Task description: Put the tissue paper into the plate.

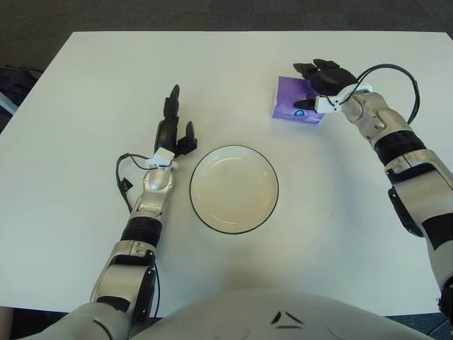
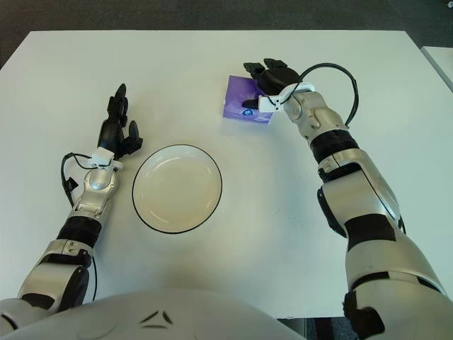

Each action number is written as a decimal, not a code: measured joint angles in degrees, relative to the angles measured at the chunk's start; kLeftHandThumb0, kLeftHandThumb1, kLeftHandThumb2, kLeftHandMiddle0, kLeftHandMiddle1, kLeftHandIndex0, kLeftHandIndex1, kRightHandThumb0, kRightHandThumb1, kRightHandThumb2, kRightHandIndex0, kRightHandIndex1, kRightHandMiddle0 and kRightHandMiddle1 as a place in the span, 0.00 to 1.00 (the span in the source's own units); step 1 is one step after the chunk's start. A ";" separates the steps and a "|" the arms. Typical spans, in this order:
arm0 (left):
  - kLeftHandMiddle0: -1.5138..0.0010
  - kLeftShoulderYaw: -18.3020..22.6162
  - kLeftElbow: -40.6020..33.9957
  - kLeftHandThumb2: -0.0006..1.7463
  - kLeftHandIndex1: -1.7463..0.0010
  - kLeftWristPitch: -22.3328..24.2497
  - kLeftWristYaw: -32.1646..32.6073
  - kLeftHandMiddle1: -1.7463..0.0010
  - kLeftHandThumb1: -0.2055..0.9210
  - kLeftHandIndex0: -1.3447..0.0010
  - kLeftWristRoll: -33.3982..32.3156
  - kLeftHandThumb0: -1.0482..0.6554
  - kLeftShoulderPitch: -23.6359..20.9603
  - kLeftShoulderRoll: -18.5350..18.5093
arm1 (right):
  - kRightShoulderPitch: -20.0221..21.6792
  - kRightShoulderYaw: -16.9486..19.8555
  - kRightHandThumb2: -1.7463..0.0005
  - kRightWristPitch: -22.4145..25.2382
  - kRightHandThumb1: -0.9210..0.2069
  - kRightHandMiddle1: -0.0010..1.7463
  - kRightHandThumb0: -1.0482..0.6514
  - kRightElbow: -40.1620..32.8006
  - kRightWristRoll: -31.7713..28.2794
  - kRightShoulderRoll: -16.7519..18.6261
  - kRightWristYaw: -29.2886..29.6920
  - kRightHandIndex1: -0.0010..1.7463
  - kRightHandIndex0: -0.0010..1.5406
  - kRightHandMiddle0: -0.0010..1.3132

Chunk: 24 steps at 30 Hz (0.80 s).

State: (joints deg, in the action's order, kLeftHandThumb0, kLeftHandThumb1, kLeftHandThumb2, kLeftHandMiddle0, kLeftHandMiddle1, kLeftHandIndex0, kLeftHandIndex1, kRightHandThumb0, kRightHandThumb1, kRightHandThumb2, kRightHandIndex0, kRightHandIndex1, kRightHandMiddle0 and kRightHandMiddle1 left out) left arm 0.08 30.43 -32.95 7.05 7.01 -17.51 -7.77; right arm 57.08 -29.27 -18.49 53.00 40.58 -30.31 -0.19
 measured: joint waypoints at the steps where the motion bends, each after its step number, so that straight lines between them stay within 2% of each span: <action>1: 0.90 0.00 0.00 0.51 0.79 0.00 0.00 0.99 1.00 1.00 0.00 0.13 0.00 0.00 | 0.00 -0.07 0.70 -0.10 0.00 0.03 0.17 0.08 0.12 0.00 0.01 0.00 0.00 0.00; 14: 0.90 0.00 0.08 0.51 0.80 0.00 0.00 0.99 1.00 1.00 0.09 0.13 0.00 0.01 | 0.16 -2.63 0.68 -1.17 0.00 0.03 0.15 0.34 2.72 -0.06 1.49 0.00 0.00 0.00; 24: 0.90 0.00 0.13 0.51 0.81 0.01 0.01 0.99 1.00 1.00 0.26 0.13 0.01 0.00 | 0.48 -5.96 0.66 -2.57 0.00 0.01 0.16 0.42 6.32 -0.41 4.54 0.00 0.00 0.00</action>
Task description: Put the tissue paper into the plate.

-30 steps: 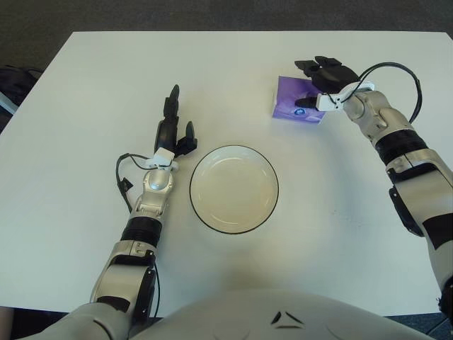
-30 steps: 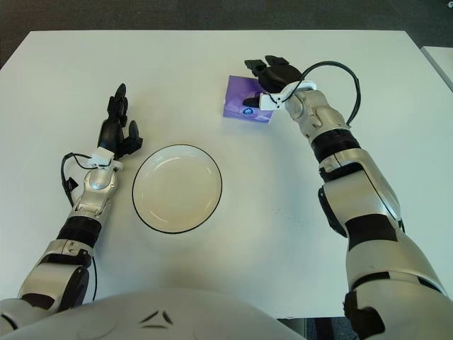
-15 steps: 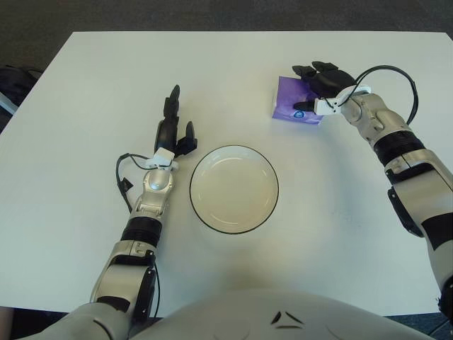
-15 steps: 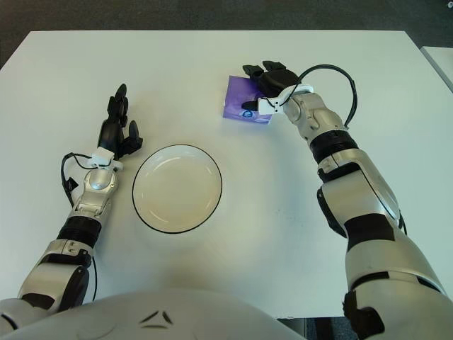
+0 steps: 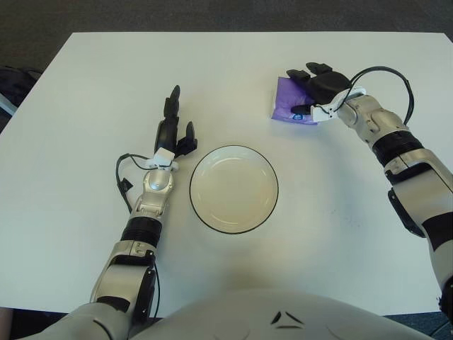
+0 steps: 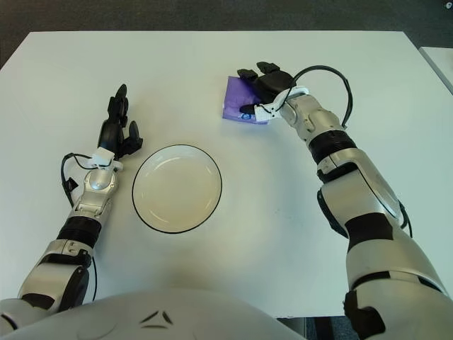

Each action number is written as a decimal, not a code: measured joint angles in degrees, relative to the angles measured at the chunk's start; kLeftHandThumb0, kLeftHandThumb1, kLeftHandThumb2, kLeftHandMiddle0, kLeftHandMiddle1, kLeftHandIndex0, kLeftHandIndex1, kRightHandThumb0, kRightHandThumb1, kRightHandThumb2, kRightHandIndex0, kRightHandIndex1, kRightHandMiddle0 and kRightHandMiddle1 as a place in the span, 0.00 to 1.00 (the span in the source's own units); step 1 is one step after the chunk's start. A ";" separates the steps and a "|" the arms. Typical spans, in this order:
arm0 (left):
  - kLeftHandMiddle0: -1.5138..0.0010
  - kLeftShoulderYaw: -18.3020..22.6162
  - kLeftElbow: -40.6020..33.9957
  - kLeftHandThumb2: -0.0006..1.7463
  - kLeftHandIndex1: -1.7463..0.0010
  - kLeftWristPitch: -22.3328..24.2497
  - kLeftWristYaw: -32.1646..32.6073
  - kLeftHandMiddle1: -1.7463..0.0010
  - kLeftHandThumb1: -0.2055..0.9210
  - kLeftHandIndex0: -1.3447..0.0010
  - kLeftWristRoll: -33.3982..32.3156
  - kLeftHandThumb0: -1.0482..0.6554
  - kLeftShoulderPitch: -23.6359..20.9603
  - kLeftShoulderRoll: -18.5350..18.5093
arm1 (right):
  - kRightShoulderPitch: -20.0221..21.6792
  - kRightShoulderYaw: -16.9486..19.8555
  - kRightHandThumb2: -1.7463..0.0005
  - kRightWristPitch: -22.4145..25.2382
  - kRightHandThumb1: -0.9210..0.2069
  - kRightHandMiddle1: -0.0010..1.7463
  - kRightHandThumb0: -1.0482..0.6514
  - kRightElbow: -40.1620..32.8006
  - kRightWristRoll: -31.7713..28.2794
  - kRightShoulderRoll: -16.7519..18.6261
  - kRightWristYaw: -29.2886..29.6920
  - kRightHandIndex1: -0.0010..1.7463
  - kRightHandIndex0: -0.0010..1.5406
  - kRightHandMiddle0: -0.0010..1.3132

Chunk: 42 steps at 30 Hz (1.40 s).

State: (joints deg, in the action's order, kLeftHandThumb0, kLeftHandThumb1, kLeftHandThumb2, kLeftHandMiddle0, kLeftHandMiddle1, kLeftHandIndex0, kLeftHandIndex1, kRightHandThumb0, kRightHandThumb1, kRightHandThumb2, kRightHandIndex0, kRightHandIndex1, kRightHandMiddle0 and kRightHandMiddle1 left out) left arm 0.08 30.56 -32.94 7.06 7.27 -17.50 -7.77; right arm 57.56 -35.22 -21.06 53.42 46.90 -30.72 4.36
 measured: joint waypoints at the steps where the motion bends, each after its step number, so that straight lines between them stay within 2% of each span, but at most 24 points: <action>1: 0.90 0.00 0.00 0.51 0.81 0.02 0.00 0.99 1.00 1.00 0.00 0.13 0.00 0.00 | 0.00 -0.24 0.66 -0.21 0.00 0.01 0.16 0.07 0.22 0.00 0.40 0.00 0.00 0.00; 15: 0.90 -0.07 -0.06 0.51 0.83 0.73 0.03 0.99 1.00 1.00 0.77 0.13 0.00 -0.02 | -0.06 -2.14 0.64 -2.65 0.00 0.05 0.17 0.21 1.82 -0.33 3.15 0.01 0.02 0.00; 30: 0.90 -0.10 -0.18 0.51 0.82 1.15 0.04 1.00 1.00 1.00 1.06 0.12 0.00 0.06 | -0.76 -4.48 0.60 -3.39 0.00 0.04 0.15 -3.57 3.80 -2.06 2.30 0.01 0.01 0.00; 42: 0.90 -0.10 -0.38 0.51 0.82 1.70 0.05 0.99 1.00 1.00 1.21 0.12 0.00 0.07 | -1.57 -5.60 0.61 -3.37 0.00 0.05 0.14 -5.38 4.48 -2.44 2.07 0.01 0.02 0.00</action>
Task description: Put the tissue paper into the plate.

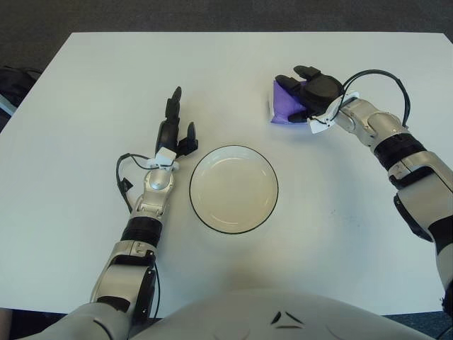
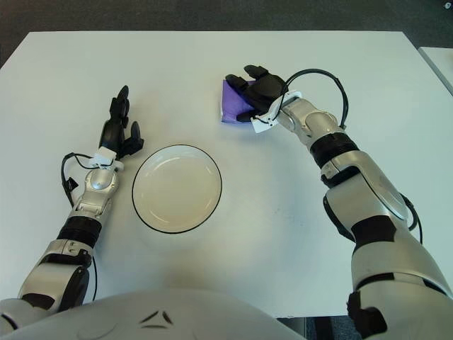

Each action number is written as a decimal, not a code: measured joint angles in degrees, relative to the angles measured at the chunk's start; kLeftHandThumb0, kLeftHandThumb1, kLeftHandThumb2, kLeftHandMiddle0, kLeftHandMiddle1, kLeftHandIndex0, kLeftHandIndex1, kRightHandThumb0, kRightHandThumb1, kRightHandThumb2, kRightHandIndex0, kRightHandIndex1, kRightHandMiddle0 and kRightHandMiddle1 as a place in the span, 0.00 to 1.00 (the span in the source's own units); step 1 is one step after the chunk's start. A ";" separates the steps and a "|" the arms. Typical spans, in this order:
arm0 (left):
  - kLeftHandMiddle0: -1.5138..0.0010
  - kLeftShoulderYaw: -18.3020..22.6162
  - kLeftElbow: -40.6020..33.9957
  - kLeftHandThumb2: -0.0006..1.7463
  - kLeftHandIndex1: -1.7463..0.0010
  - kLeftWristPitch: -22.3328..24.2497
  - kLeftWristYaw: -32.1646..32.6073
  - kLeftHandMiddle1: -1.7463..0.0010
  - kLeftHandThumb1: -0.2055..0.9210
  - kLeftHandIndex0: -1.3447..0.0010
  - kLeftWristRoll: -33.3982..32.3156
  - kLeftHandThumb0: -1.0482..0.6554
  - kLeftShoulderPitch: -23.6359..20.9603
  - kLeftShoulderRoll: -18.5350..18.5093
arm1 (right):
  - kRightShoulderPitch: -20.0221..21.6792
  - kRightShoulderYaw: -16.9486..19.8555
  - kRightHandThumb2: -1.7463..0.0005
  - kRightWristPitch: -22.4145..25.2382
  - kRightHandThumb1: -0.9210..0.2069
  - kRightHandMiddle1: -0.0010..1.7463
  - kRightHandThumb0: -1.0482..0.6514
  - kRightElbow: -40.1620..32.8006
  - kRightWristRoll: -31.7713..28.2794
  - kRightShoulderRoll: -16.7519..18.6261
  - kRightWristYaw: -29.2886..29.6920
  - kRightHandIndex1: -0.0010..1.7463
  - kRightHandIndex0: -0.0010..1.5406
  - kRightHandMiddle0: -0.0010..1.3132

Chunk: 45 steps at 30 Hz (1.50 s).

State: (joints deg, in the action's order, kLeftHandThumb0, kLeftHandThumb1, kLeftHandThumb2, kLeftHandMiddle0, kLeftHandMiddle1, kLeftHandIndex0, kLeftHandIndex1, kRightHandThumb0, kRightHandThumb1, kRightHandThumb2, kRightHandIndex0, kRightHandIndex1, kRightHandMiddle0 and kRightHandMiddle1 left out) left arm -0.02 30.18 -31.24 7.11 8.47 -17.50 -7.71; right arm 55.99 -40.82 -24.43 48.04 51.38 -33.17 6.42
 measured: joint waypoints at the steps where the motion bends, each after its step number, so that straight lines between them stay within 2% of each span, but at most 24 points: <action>1: 0.90 0.00 -0.03 0.51 0.82 0.00 0.00 0.99 1.00 1.00 0.00 0.12 0.00 0.00 | -0.19 -0.22 0.61 0.00 0.00 0.05 0.14 -0.27 0.09 -0.06 -0.10 0.01 0.02 0.00; 12: 0.90 0.00 -0.23 0.51 0.81 0.00 0.05 0.99 1.00 1.00 0.03 0.12 0.07 0.04 | -1.25 -1.67 0.61 0.05 0.00 0.05 0.15 -2.49 1.15 -0.63 -1.06 0.00 0.01 0.00; 38: 0.89 0.02 -0.43 0.51 0.80 -0.24 0.07 0.99 1.00 1.00 -0.04 0.12 0.25 0.09 | -2.53 -1.71 0.62 -0.01 0.00 0.02 0.15 -4.41 0.98 -1.22 -3.14 0.00 0.00 0.00; 45: 0.89 0.05 -0.64 0.50 0.80 -0.25 0.07 0.99 1.00 1.00 -0.16 0.12 0.40 0.12 | -2.68 -1.63 0.64 -0.09 0.00 0.04 0.16 -4.39 0.82 -1.21 -3.13 0.01 0.02 0.00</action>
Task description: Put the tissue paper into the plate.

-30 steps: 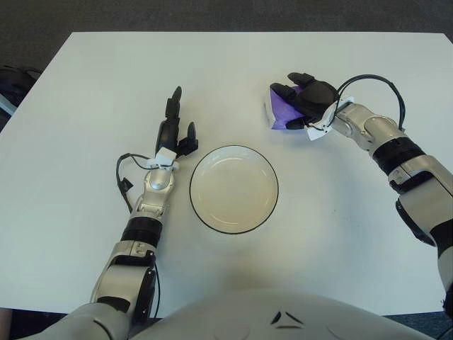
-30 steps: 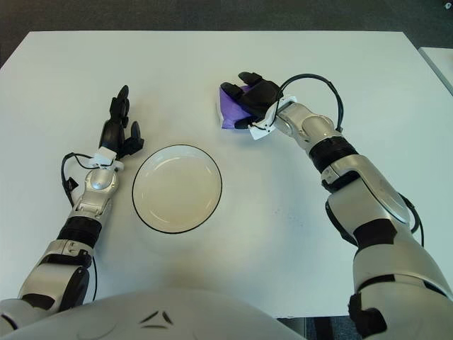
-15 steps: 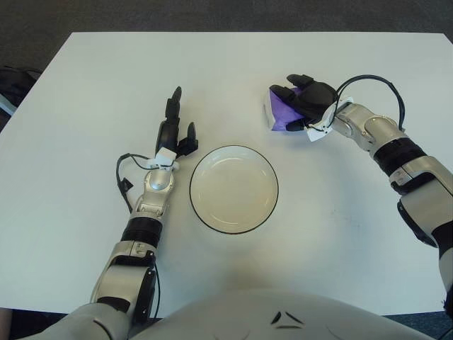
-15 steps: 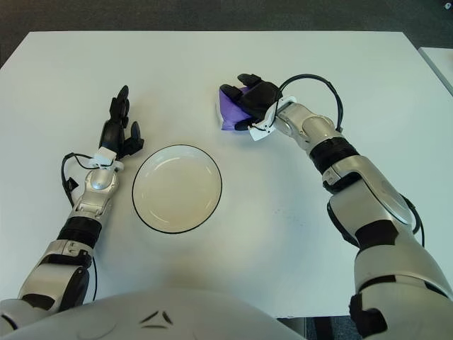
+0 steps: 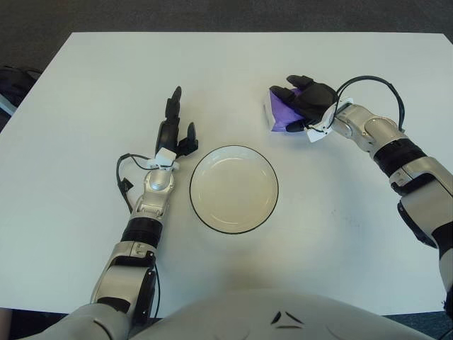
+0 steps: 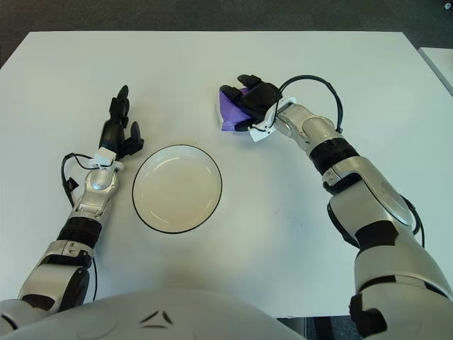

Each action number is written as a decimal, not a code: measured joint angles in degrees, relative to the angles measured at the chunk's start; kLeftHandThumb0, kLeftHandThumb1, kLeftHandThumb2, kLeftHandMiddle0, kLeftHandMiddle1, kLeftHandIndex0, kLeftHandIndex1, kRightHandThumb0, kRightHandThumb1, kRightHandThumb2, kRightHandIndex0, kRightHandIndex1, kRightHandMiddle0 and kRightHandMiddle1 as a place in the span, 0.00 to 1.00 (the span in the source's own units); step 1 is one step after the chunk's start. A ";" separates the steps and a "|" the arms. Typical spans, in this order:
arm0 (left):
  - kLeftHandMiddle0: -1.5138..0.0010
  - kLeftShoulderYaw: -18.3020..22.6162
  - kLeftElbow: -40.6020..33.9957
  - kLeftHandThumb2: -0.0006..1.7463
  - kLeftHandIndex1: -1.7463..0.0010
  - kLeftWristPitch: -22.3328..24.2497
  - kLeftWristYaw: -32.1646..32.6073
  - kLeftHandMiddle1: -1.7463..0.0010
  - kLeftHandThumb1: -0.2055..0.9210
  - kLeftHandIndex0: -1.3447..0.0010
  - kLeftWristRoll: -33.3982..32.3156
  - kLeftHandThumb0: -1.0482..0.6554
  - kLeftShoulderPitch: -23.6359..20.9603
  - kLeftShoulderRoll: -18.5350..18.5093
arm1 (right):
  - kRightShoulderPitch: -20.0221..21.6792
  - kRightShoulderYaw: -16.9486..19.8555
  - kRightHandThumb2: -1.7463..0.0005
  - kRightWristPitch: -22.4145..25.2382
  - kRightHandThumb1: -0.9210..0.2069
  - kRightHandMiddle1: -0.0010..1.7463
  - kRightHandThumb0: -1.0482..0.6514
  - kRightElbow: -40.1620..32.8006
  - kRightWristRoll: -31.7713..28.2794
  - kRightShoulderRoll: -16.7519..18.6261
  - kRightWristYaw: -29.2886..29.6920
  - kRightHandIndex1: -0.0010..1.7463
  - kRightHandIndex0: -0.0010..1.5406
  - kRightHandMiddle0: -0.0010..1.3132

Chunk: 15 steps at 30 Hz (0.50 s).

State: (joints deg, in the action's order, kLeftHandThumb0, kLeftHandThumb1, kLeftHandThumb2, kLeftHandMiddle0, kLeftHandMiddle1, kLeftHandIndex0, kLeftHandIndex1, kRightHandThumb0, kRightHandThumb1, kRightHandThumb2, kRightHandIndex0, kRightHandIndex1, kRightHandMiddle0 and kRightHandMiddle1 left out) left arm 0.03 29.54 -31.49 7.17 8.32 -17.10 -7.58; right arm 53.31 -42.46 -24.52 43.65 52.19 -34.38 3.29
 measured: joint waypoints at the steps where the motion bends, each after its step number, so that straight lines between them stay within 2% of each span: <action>1: 0.89 0.00 -0.03 0.50 0.80 0.00 0.00 0.99 1.00 1.00 -0.03 0.12 0.02 0.01 | -0.04 0.03 0.65 -0.03 0.00 0.07 0.17 0.00 -0.06 0.00 0.00 0.02 0.05 0.00; 5: 0.90 0.01 -0.19 0.50 0.81 0.00 0.00 1.00 1.00 1.00 -0.10 0.13 0.12 0.03 | -0.40 0.24 0.68 -0.57 0.00 0.18 0.20 0.30 -0.48 0.01 1.14 0.07 0.13 0.00; 6: 0.90 0.01 -0.22 0.50 0.81 0.00 0.00 1.00 1.00 1.00 -0.11 0.13 0.13 0.03 | -0.61 0.30 0.71 -0.87 0.00 0.30 0.22 0.47 -0.59 0.01 1.97 0.17 0.14 0.00; 7: 0.90 0.02 -0.26 0.50 0.81 0.00 0.00 1.00 1.00 1.00 -0.13 0.13 0.15 0.03 | -0.81 0.35 0.72 -1.26 0.00 0.38 0.23 0.65 -0.71 0.00 2.82 0.27 0.13 0.00; 8: 0.90 0.03 -0.28 0.50 0.81 0.00 0.00 1.00 1.00 1.00 -0.14 0.13 0.17 0.03 | -1.03 0.38 0.73 -1.60 0.00 0.44 0.23 0.80 -0.87 0.01 3.72 0.33 0.12 0.00; 9: 0.90 0.03 -0.30 0.50 0.81 0.00 0.00 1.00 1.00 1.00 -0.14 0.13 0.19 0.03 | -1.24 0.41 0.73 -1.96 0.00 0.45 0.24 0.97 -1.00 0.02 4.56 0.36 0.12 0.00; 10: 0.90 0.04 -0.32 0.50 0.81 0.00 0.00 1.00 1.00 1.00 -0.14 0.13 0.21 0.03 | -1.46 0.44 0.72 -2.20 0.03 0.55 0.25 1.09 -1.04 0.05 5.38 0.46 0.15 0.00; 11: 0.90 0.04 -0.33 0.50 0.81 0.00 0.00 1.00 1.00 1.00 -0.14 0.13 0.22 0.03 | -1.68 0.47 0.64 -2.41 0.13 0.76 0.29 1.23 -1.05 0.09 6.38 0.70 0.20 0.00; 12: 0.90 0.04 -0.36 0.50 0.81 0.00 0.00 1.00 1.00 1.00 -0.14 0.13 0.24 0.04 | -1.92 0.52 0.62 -2.57 0.16 0.81 0.30 1.35 -1.05 0.15 7.43 0.75 0.21 0.00; 13: 0.90 0.04 -0.37 0.50 0.81 0.00 0.00 1.00 1.00 1.00 -0.14 0.13 0.25 0.05 | -2.15 0.56 0.53 -2.69 0.24 0.88 0.50 1.45 -1.05 0.25 8.48 0.84 0.24 0.00; 15: 0.90 0.04 -0.41 0.50 0.81 0.00 0.00 1.00 1.00 1.00 -0.14 0.14 0.28 0.07 | -2.65 0.73 0.45 -2.90 0.31 0.94 0.55 1.70 -1.10 0.56 10.81 0.91 0.30 0.08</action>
State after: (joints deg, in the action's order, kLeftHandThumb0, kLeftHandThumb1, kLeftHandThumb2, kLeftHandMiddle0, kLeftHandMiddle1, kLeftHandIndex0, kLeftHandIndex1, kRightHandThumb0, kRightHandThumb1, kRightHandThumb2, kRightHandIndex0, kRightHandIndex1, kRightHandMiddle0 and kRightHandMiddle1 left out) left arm 0.07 29.13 -31.49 7.17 8.18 -16.82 -7.52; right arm 50.66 -41.72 -27.42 45.35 51.10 -33.82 14.10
